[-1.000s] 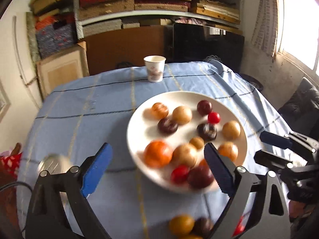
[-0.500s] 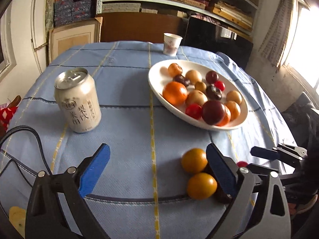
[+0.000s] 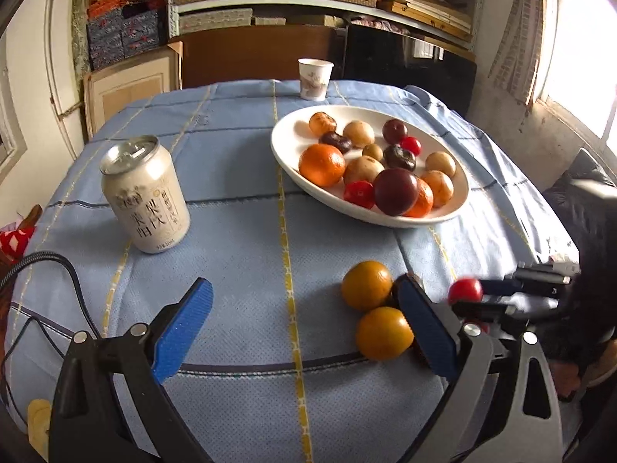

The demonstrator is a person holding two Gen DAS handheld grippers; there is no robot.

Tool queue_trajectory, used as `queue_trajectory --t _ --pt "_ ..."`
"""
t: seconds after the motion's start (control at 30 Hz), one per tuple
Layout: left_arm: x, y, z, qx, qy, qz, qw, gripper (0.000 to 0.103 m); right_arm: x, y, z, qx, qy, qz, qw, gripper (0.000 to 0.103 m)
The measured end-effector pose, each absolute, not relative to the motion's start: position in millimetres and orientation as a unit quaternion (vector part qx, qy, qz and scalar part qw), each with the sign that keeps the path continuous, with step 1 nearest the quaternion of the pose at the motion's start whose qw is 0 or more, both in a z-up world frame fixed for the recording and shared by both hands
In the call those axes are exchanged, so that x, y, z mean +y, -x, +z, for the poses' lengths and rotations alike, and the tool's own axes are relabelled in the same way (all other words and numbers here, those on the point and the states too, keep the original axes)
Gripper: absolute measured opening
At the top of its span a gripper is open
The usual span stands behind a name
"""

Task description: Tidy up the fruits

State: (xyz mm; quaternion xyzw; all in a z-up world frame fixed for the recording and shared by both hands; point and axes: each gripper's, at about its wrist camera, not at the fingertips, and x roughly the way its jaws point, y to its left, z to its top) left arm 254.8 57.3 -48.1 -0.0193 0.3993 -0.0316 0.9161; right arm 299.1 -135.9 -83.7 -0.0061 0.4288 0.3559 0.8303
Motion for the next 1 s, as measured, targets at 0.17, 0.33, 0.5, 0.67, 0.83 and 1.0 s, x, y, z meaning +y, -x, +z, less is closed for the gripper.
queue_trajectory --t 0.17,0.33,0.5,0.67,0.83,1.0 --pt "39.1 -250.6 -64.4 0.43 -0.009 -0.095 0.898 0.075 -151.2 -297.7 -69.6 0.397 -0.011 0.338 0.853 0.031" --pt "25.7 -248.2 -75.3 0.448 -0.014 -0.129 0.884 0.061 -153.3 -296.0 -69.9 0.397 -0.012 0.336 0.854 0.031" --pt "26.8 -251.5 -81.6 0.463 0.018 -0.145 0.874 0.061 -153.0 -295.4 -69.3 0.396 -0.012 0.337 0.854 0.031" --pt "26.3 -252.5 -82.3 0.462 0.026 -0.148 0.874 0.046 -151.7 -295.4 -69.8 0.397 -0.01 0.338 0.854 0.031" --pt "20.6 -252.3 -81.6 0.456 0.015 -0.154 0.877 0.039 -151.3 -294.8 -69.5 0.397 -0.009 0.337 0.854 0.031" --pt "20.1 -251.4 -80.9 0.455 0.013 -0.153 0.877 0.039 -151.4 -294.9 -69.4 0.397 -0.008 0.336 0.854 0.031"
